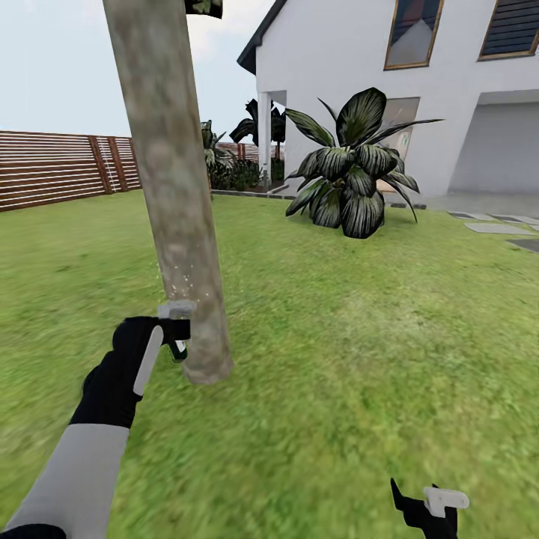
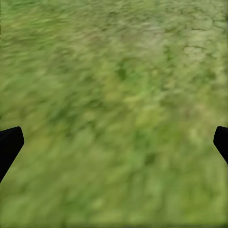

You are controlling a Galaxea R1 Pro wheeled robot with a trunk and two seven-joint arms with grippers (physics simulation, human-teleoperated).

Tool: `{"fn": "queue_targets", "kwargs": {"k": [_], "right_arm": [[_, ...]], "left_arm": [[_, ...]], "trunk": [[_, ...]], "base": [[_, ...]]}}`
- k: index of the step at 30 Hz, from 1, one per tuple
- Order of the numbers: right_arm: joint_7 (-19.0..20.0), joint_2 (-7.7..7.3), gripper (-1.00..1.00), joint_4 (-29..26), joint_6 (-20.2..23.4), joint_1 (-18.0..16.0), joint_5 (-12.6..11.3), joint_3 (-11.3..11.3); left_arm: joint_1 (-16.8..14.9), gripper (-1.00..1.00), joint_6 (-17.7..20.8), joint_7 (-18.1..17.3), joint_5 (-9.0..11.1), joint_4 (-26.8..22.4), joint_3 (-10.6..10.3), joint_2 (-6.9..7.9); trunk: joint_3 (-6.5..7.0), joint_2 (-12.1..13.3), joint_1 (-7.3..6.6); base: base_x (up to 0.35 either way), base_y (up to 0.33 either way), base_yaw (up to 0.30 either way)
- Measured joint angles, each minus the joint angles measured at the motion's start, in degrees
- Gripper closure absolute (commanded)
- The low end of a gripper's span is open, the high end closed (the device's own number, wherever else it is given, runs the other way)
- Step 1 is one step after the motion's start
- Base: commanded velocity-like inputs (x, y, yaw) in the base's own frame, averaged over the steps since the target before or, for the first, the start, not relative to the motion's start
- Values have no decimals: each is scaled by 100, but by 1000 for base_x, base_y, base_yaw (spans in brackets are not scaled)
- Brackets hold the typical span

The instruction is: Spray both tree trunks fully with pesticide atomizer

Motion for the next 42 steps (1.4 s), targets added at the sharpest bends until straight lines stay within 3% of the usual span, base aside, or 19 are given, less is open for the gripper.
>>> {"fn": "queue_targets", "kwargs": {"k": [2, 5, 6, 9, 11, 13, 17, 21, 24, 27, 29, 31, 34, 36, 37, 40, 42], "right_arm": [[0, -1, -100, 0, 0, 0, 0, 0], [-1, -1, -100, 0, 1, 0, 0, -2], [-3, -1, -100, 0, 1, 0, 0, -1], [-3, -1, -100, 0, 1, 0, 0, 0], [-2, -1, -100, 0, 2, 0, 0, 0], [-3, -1, -100, 0, 1, 0, 0, -1], [0, -1, -100, 0, 3, 0, -3, -4], [0, -1, -100, 0, -2, 0, -2, 1], [0, -1, -100, 0, -1, 0, -4, 0], [0, -1, -100, 0, 3, 0, -4, 0], [-1, -1, -100, 0, 1, 0, -2, 1], [0, 0, -100, 0, 1, 0, -1, -1], [0, -1, -100, 0, 1, 0, 0, 2], [0, -1, -100, 0, -2, 0, 0, 2], [0, -1, -100, 0, 1, 0, 0, 0], [0, -1, -100, 0, 0, 0, 1, 2], [0, 0, -100, 6, 4, 0, 1, 4]], "left_arm": [[-177, 100, 27, 3, -25, -1, -12, -141], [-303, 100, 50, 5, -92, -16, 3, -119], [-321, 100, 55, 5, -93, -39, 29, -94], [-352, 100, 67, -2, -86, -93, 437, 222], [-353, 100, 68, -4, -35, -106, 465, 276], [-359, 100, 66, -5, 18, -119, 349, 210], [-443, 100, 89, -5, 24, -121, -152, -38], [-477, 100, 97, -4, -55, -115, -186, -31], [-432, 100, 100, -3, -108, -82, -146, 120], [-395, 100, 105, -3, -108, -52, -133, 559], [-306, 100, 93, -4, -21, -56, -157, 622], [-58, 100, 73, 4, -20, -39, -178, 607], [320, 100, 8, 41, -21, 14, -194, 426], [447, 100, -6, 45, -14, 21, -220, 223], [514, 100, -7, 46, -5, 26, -348, 92], [547, 100, -13, 75, -79, 226, -494, 39], [552, 100, -256, 89, -112, 735, -488, 40]], "trunk": [[0, 0, 0], [0, 0, 0], [0, 0, 0], [0, 0, 0], [0, 0, 0], [0, 0, 0], [0, 0, 0], [0, 0, 0], [0, 0, 0], [0, 0, 0], [-1, 0, 0], [-2, 1, 1], [-1, 0, 0], [-1, 0, 0], [-1, 0, 0], [-1, 0, 0], [-1, 1, 1]], "base": [[0, 0, 0], [0, 0, 0], [0, 0, 0], [0, 0, 0], [0, 0, 0], [0, 0, 0], [0, 0, 0], [0, 0, 0], [0, 0, 0], [0, 0, 0], [0, 0, 0], [0, 0, 0], [0, 0, 0], [0, 0, 0], [0, 0, 0], [0, 0, 0], [0, 0, 0]]}}
